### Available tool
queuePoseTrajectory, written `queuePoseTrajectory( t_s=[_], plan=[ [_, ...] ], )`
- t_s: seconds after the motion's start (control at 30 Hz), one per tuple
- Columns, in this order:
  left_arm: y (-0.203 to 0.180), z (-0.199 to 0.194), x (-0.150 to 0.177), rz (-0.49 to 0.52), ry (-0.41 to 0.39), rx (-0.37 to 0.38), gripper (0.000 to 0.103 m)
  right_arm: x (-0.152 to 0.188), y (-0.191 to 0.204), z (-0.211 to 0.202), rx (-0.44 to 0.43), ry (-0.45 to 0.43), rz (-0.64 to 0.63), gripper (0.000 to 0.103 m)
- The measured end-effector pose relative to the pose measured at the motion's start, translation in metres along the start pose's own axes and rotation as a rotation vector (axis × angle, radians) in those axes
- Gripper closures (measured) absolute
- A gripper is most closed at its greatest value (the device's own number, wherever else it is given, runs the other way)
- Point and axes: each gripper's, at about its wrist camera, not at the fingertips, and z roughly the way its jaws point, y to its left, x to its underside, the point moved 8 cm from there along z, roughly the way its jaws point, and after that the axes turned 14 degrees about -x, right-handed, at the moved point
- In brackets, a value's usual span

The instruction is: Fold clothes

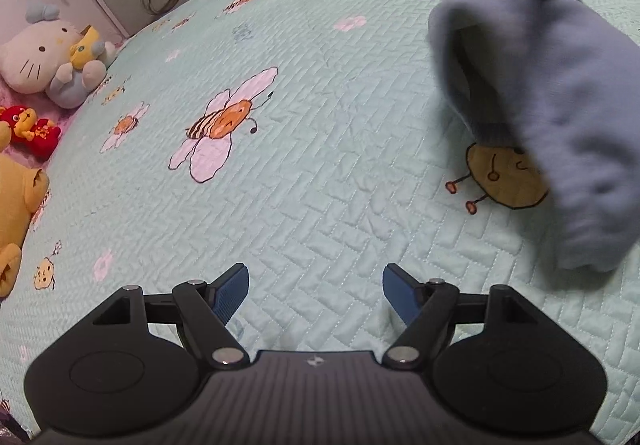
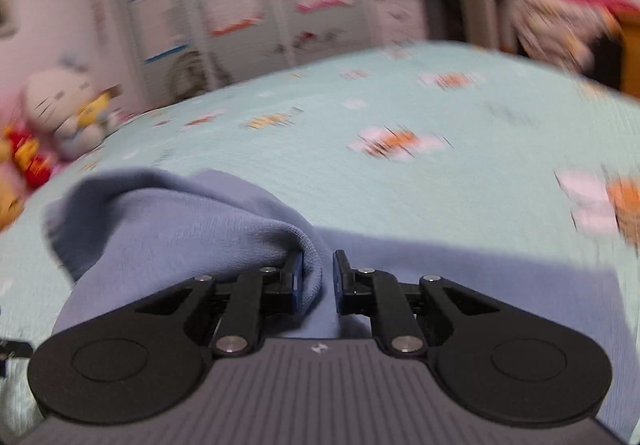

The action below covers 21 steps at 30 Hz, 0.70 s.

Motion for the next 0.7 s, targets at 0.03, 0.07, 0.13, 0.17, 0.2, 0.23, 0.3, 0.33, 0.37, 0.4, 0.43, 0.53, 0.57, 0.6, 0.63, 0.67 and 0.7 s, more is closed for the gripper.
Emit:
queuePoseTrajectory(
  t_s=[0.03,0.07,0.13,0.17,0.2,0.23,0.3,0.33,0.37,0.4,0.43,0.53,0.57,0.6,0.63,0.67,0.7],
  plan=[
    [-0.001,0.0,-0.001,0.003,-0.001,0.0,0.026,0.001,-0.009,0.0,0.005,-0.006,0.037,0.087],
    [-0.002,0.0,-0.002,0.005,-0.002,0.0,0.026,0.002,-0.011,0.0,0.003,-0.01,0.043,0.086],
    [-0.005,-0.001,-0.005,0.012,0.0,0.003,0.025,0.005,-0.016,0.002,-0.001,-0.018,0.057,0.081],
    [-0.007,-0.002,-0.006,0.015,0.001,0.005,0.025,0.007,-0.018,0.002,-0.003,-0.022,0.063,0.08],
    [-0.008,-0.003,-0.007,0.018,0.002,0.008,0.025,0.008,-0.02,0.003,-0.005,-0.026,0.07,0.079],
    [-0.011,-0.003,-0.008,0.022,0.004,0.011,0.025,0.009,-0.022,0.003,-0.007,-0.03,0.077,0.079],
    [-0.015,-0.005,-0.01,0.028,0.006,0.019,0.025,0.012,-0.026,0.004,-0.011,-0.038,0.09,0.078],
    [-0.017,-0.006,-0.011,0.031,0.007,0.023,0.025,0.014,-0.029,0.005,-0.013,-0.042,0.097,0.078],
    [-0.019,-0.007,-0.012,0.035,0.008,0.026,0.025,0.015,-0.031,0.005,-0.015,-0.046,0.103,0.078],
    [-0.021,-0.008,-0.013,0.038,0.01,0.03,0.025,0.017,-0.033,0.006,-0.017,-0.05,0.11,0.078],
    [-0.023,-0.009,-0.014,0.041,0.011,0.034,0.025,0.018,-0.035,0.007,-0.019,-0.054,0.117,0.077],
    [-0.031,-0.012,-0.017,0.061,0.004,0.037,0.025,0.021,-0.037,0.006,-0.02,-0.063,0.12,0.077],
    [-0.033,-0.013,-0.018,0.067,0.002,0.036,0.025,0.022,-0.037,0.006,-0.019,-0.065,0.116,0.077],
    [-0.035,-0.014,-0.02,0.072,0.0,0.037,0.025,0.022,-0.037,0.007,-0.019,-0.066,0.114,0.077],
    [-0.037,-0.015,-0.021,0.074,-0.001,0.039,0.025,0.022,-0.037,0.006,-0.019,-0.068,0.112,0.077],
    [-0.038,-0.016,-0.022,0.077,-0.002,0.041,0.025,0.022,-0.037,0.005,-0.02,-0.069,0.112,0.076],
    [-0.04,-0.016,-0.023,0.079,-0.003,0.043,0.025,0.022,-0.036,0.005,-0.02,-0.07,0.111,0.076]
  ],
)
